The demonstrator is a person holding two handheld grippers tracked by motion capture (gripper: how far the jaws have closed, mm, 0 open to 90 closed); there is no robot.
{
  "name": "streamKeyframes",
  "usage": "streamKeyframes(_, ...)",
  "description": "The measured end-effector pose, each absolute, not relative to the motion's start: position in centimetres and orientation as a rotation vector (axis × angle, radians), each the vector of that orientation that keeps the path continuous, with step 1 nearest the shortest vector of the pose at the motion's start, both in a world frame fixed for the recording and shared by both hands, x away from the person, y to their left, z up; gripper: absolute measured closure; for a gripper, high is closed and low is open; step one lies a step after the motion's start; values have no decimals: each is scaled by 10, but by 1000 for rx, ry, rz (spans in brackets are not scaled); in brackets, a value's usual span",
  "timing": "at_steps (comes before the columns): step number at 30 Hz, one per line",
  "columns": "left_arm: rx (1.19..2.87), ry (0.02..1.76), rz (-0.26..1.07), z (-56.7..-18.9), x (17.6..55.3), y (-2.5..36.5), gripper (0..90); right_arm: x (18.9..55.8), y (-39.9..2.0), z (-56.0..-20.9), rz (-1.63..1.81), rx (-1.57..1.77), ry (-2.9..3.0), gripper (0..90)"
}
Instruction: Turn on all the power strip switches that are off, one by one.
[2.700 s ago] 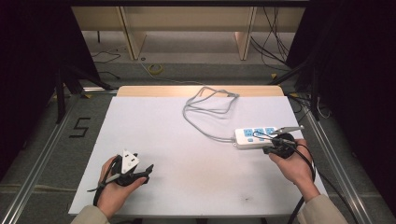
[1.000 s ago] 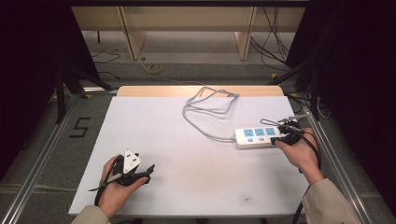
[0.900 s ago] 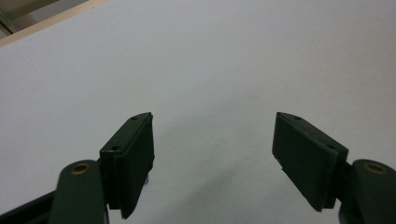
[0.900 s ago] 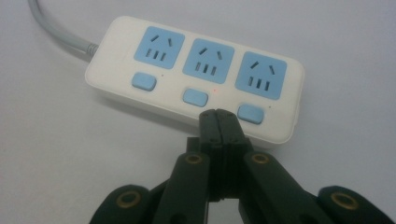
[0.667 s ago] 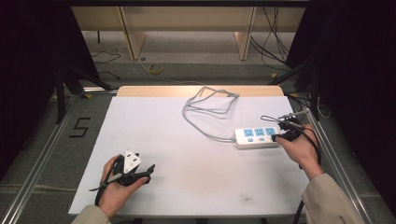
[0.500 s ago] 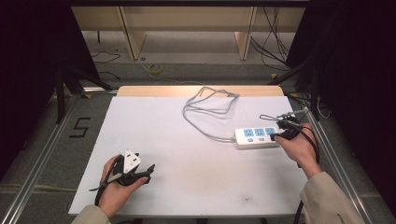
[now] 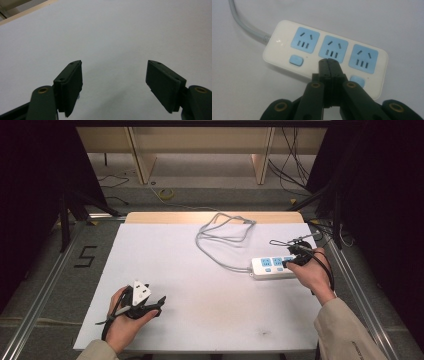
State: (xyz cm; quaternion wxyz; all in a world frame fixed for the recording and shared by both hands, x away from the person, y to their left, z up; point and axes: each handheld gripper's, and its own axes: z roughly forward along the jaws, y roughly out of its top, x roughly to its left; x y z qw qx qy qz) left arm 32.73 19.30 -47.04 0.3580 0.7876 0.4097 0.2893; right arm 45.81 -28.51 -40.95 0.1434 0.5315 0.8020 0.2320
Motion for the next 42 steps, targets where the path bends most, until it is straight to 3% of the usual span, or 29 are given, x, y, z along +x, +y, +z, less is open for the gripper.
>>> streamKeyframes(42,2035,1053,750,-471,328,191,300,479,-249,-422,597,1505,2425,900)
